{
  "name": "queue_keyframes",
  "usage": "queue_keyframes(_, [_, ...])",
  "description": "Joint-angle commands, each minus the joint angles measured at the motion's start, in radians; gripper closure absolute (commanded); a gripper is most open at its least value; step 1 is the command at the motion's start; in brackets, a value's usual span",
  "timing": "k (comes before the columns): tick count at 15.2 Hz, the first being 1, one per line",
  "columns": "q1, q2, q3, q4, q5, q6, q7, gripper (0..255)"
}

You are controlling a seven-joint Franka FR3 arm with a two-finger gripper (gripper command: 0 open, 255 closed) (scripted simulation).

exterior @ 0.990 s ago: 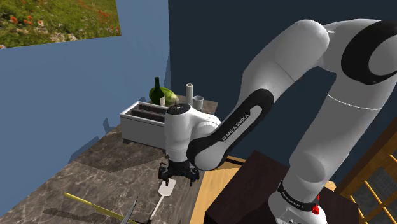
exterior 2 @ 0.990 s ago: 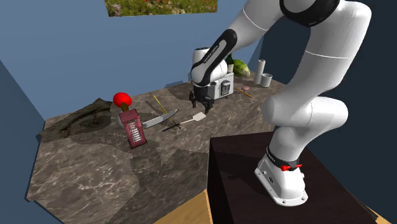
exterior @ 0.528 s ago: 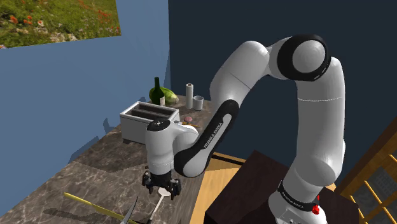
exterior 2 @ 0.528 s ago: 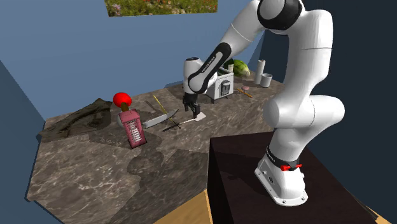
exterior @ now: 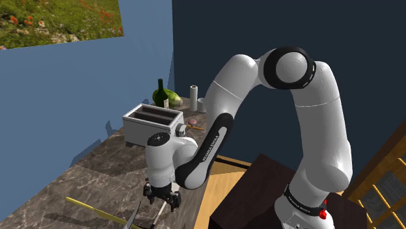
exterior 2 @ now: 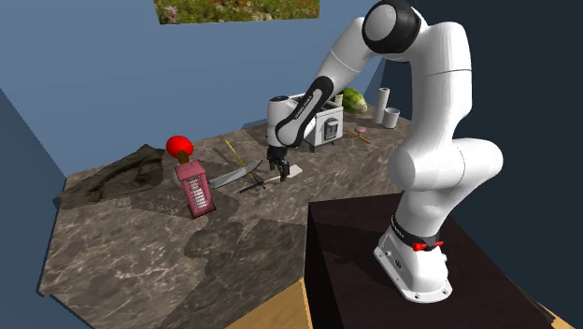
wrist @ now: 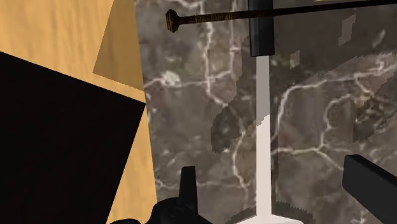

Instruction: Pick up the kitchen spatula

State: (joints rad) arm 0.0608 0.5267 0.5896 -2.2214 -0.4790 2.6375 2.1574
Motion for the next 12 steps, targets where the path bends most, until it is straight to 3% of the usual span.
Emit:
queue_keyframes(1, [0.014,0.020,-0.019,0.006,-0.018,0.015,0.011,0])
queue_keyframes(2, [0.014,0.020,-0.019,0.006,-0.018,0.015,0.011,0])
queue_keyframes(3, [0.016,0.020,-0.018,0.005,-0.018,0.015,0.013,255])
queue_keyframes(12, [0.014,0.020,-0.018,0.006,-0.018,0.014,0.012,255])
